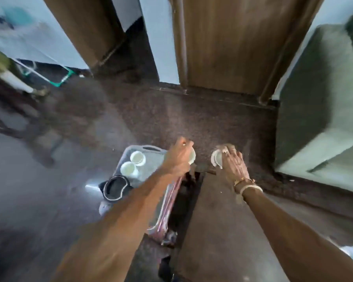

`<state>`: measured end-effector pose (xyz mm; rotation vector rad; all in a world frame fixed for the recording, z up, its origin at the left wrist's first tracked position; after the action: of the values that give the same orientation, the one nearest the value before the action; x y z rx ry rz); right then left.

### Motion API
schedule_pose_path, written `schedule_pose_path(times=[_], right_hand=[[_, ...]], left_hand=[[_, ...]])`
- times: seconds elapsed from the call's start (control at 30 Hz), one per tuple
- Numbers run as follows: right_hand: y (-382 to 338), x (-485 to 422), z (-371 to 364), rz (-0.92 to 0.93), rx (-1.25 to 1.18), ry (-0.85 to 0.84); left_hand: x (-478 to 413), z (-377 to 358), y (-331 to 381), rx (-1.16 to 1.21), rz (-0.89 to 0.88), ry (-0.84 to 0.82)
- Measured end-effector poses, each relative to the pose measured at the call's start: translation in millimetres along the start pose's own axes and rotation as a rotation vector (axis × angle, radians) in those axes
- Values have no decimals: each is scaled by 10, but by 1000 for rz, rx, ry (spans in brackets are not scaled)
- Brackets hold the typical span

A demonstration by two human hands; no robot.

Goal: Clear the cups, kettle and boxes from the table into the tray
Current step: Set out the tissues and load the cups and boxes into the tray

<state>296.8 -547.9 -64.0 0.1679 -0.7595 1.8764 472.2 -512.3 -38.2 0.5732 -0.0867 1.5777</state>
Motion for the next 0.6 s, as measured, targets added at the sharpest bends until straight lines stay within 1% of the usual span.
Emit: schedule_pose_path(times=[0.1,0.2,0.27,0.37,0.47,0.6], right_hand=[[-700,-300,3,98,-37,18],[-1299,-566,-191,220,40,34],[-1600,-772,-395,241,110,9],[-1884,-1092,-746,237,190,-68],[-2033,-1367,-1060,233,244,-134],[-2069,-1697,-1344,211,332,-205]], left_hand=[[59,300,-707,-96,49,-18],[148,394,-1313,-113,101,37],[163,365,-1611,-126,137,44],[123,224,-1966,-148,204,2],[55,2,-2180,-202,164,-31],[-100,-225,-2330,-197,139,-73]])
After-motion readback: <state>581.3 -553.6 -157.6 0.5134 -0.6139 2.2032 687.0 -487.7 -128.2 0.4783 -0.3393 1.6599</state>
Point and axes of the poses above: each hand's wrist, its own x-axis away from the middle knuckle, its own z-axis out of the back of the hand, y = z × x, the point moved 5 cm from there along -x, towards the middle knuckle, and after that the axes turned 15 degrees about -y, right-handed, at the moved point
